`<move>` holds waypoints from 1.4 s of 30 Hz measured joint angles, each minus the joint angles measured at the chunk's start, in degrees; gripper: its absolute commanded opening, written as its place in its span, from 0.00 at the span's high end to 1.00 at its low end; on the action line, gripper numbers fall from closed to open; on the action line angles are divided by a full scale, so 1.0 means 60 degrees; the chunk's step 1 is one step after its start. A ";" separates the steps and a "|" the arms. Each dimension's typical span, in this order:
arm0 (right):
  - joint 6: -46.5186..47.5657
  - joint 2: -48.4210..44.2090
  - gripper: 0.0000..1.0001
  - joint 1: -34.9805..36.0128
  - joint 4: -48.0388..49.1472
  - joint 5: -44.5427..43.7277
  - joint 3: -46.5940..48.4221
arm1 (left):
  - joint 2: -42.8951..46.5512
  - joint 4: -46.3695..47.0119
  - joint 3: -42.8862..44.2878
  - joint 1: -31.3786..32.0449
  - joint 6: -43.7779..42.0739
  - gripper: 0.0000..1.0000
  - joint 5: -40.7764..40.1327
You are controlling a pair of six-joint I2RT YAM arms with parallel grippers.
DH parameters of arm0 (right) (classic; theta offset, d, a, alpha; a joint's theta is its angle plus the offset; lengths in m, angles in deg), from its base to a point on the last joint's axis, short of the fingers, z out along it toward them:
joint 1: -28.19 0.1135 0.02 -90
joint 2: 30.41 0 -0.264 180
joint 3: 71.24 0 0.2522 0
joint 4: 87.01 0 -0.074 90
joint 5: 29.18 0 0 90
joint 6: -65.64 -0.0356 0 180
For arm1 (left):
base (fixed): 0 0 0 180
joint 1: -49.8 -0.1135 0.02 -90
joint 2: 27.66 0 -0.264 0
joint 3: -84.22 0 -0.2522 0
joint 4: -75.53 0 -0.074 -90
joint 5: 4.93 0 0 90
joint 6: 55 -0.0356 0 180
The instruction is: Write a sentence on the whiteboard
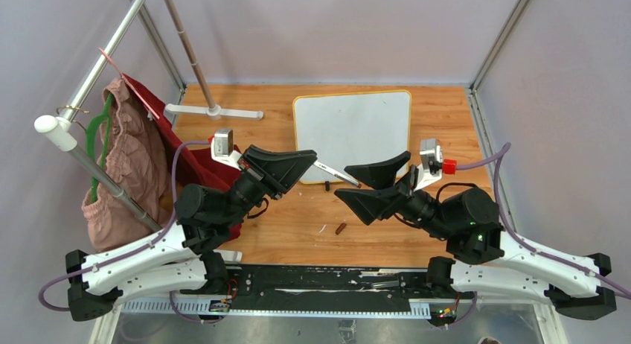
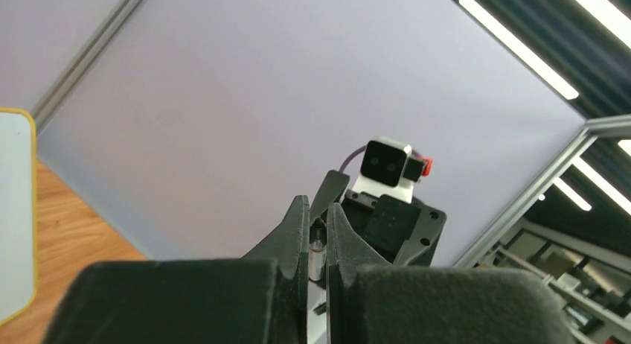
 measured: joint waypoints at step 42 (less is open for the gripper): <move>0.0095 0.1814 0.59 0.0000 0.2900 -0.1628 0.0299 | -0.0539 0.1519 -0.0477 0.0004 0.3151 1.00 -0.1770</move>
